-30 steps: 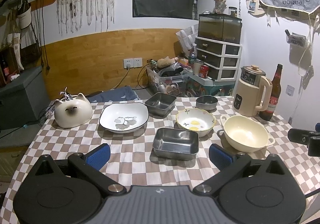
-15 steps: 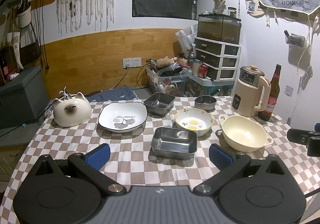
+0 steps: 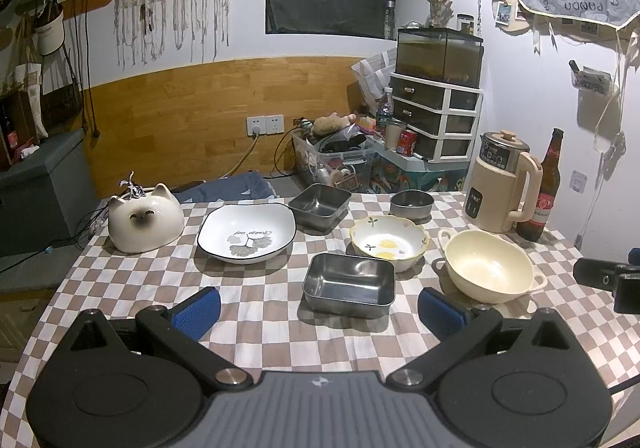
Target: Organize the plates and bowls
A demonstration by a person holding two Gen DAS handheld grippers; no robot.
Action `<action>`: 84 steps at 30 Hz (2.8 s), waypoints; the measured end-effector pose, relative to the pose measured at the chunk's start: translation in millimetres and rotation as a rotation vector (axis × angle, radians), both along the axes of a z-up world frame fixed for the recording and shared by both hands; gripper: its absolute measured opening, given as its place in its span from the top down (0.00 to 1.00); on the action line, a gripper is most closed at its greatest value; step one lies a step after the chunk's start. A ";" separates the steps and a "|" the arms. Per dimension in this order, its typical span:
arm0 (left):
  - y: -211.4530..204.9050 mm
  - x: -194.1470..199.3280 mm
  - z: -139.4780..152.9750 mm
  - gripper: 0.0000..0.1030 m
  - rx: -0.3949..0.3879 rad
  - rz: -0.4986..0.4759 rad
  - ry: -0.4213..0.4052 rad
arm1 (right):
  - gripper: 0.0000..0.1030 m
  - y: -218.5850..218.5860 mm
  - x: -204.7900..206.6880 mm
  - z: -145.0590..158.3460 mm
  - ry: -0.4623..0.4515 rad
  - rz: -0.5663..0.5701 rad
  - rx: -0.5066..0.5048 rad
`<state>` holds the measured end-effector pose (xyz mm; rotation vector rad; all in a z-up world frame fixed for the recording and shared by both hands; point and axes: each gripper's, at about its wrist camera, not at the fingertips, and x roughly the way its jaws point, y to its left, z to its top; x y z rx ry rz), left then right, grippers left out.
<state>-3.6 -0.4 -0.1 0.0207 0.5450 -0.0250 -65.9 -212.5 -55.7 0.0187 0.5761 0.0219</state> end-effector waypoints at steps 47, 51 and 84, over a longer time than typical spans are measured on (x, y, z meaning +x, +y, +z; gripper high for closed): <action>21.7 8.2 -17.4 0.00 -0.021 0.077 0.070 | 0.00 17.6 31.4 -14.0 0.071 0.076 0.008; 29.1 15.0 -22.7 0.00 -0.025 0.097 0.099 | 0.00 23.6 41.0 -17.8 0.092 0.098 0.005; 103.6 131.1 -71.8 0.00 -0.099 0.236 0.282 | 0.00 114.4 194.8 -79.9 0.240 0.272 -0.011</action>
